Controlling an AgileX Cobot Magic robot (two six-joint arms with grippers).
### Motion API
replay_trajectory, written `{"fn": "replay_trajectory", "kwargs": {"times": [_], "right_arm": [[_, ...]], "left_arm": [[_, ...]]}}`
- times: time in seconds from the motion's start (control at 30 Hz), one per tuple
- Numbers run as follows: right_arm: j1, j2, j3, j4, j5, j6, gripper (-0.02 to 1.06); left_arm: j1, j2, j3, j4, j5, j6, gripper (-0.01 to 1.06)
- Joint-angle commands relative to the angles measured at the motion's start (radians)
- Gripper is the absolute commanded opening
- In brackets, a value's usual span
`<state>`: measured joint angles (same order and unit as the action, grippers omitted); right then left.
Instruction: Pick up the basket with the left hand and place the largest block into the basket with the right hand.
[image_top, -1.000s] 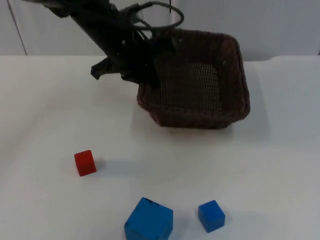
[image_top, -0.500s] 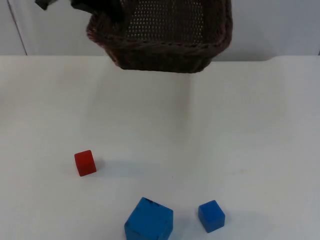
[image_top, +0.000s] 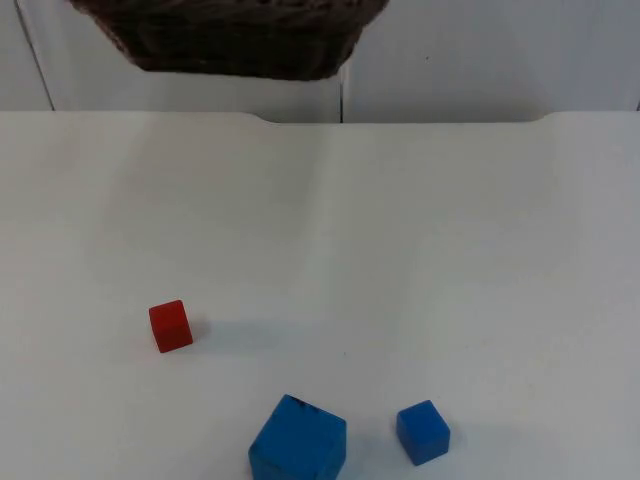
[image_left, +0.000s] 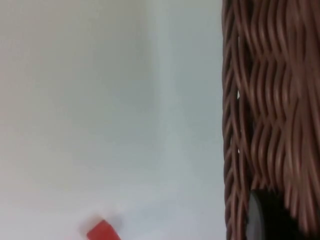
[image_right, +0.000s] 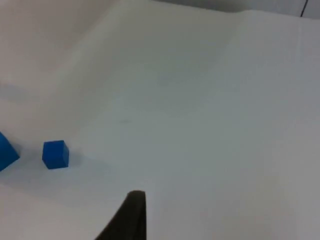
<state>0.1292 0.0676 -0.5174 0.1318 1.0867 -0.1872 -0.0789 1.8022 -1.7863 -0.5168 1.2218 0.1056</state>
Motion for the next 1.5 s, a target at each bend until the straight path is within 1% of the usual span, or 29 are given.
{"fn": "replay_trajectory", "kwargs": {"times": [0.0,0.13,0.17,0.2,0.27,0.33,0.37,0.43,0.47,0.6,0.63,0.67,0.73,0.77,0.8,0.83,0.9,0.97,1.03,1.07,1.1,1.13,1.2,1.27,1.3,1.37,1.43,1.47], "right_arm": [[-0.004,0.043,0.001,0.013,0.001,-0.019,1.05],[-0.004,0.102,0.001,0.021,0.003,-0.034,1.05],[-0.004,0.130,-0.001,0.032,0.005,-0.053,1.05],[-0.004,0.158,-0.005,0.045,0.005,-0.070,1.05],[-0.004,0.226,-0.019,0.113,-0.012,-0.133,1.05],[-0.004,0.241,-0.022,0.129,-0.020,-0.148,1.05],[-0.004,0.278,-0.022,0.175,-0.061,-0.184,1.05],[-0.004,0.336,-0.022,0.220,-0.102,-0.242,1.05],[-0.004,0.336,-0.022,0.220,-0.102,-0.242,1.05],[-0.004,0.459,-0.022,0.280,-0.167,-0.332,1.05],[-0.004,0.459,-0.022,0.280,-0.167,-0.332,1.05],[-0.004,0.494,-0.022,0.301,-0.180,-0.356,1.05],[-0.003,0.578,-0.022,0.362,-0.217,-0.437,1.05],[-0.003,0.616,-0.022,0.394,-0.228,-0.468,1.05],[-0.003,0.616,-0.022,0.394,-0.228,-0.468,1.05],[-0.003,0.648,-0.022,0.416,-0.239,-0.503,1.05],[-0.003,0.721,-0.022,0.455,-0.246,-0.536,1.05],[0.000,0.748,-0.022,0.457,-0.244,-0.537,1.05],[0.036,0.801,-0.022,0.457,-0.249,-0.537,1.03],[0.075,0.829,-0.022,0.453,-0.263,-0.537,1.01],[0.075,0.829,-0.022,0.453,-0.263,-0.537,1.01],[0.110,0.849,-0.022,0.452,-0.279,-0.537,0.99],[0.187,0.883,-0.022,0.449,-0.344,-0.508,0.98],[0.294,0.918,-0.022,0.446,-0.439,-0.489,0.98],[0.294,0.918,-0.022,0.446,-0.439,-0.489,0.98],[0.405,0.967,-0.022,0.435,-0.524,-0.481,0.98],[0.530,1.027,-0.022,0.398,-0.608,-0.451,0.98],[0.530,1.027,-0.022,0.398,-0.608,-0.451,0.98]], "left_arm": [[-0.001,-0.048,-0.003,-0.058,-0.001,-0.011,0.00],[-0.001,-0.068,-0.003,-0.082,-0.001,-0.018,0.00],[-0.001,-0.069,-0.003,-0.082,-0.001,-0.018,0.00],[-0.001,-0.068,-0.003,-0.082,-0.001,-0.018,0.00],[-0.001,-0.068,-0.003,-0.080,-0.001,-0.018,0.00],[-0.001,-0.068,-0.003,-0.080,-0.001,-0.018,0.00],[-0.001,-0.068,-0.003,-0.080,-0.001,-0.018,0.00],[-0.001,-0.068,-0.003,-0.080,-0.001,-0.018,0.00],[-0.001,-0.068,-0.003,-0.080,-0.001,-0.018,0.00],[-0.001,-0.068,-0.003,-0.077,-0.001,-0.021,0.00],[-0.001,-0.068,-0.003,-0.077,-0.001,-0.021,0.00],[-0.001,-0.068,-0.003,-0.077,-0.001,-0.021,0.00],[-0.001,-0.068,-0.003,-0.077,-0.001,-0.021,0.00],[-0.001,-0.068,-0.003,-0.077,-0.001,-0.021,0.00],[-0.001,-0.068,-0.003,-0.077,-0.001,-0.021,0.00],[-0.001,-0.067,-0.003,-0.077,-0.001,-0.021,0.00],[-0.001,-0.064,-0.003,-0.077,-0.001,-0.025,0.00],[-0.001,-0.063,-0.003,-0.077,-0.001,-0.025,0.00],[-0.001,-0.058,-0.003,-0.077,-0.001,-0.025,0.00],[-0.001,-0.056,-0.003,-0.077,-0.001,-0.025,0.00],[-0.001,-0.056,-0.003,-0.077,-0.001,-0.025,0.00],[-0.001,-0.056,-0.003,-0.077,-0.001,-0.025,0.00],[-0.001,-0.054,-0.003,-0.077,-0.001,-0.025,0.00],[-0.001,-0.054,-0.003,-0.077,-0.001,-0.025,0.00],[-0.001,-0.054,-0.003,-0.077,-0.001,-0.025,0.00],[-0.001,-0.055,-0.003,-0.077,-0.001,-0.025,0.00],[-0.001,-0.055,-0.003,-0.077,-0.001,-0.025,0.00],[-0.001,-0.055,-0.003,-0.077,-0.001,-0.025,0.00]]}}
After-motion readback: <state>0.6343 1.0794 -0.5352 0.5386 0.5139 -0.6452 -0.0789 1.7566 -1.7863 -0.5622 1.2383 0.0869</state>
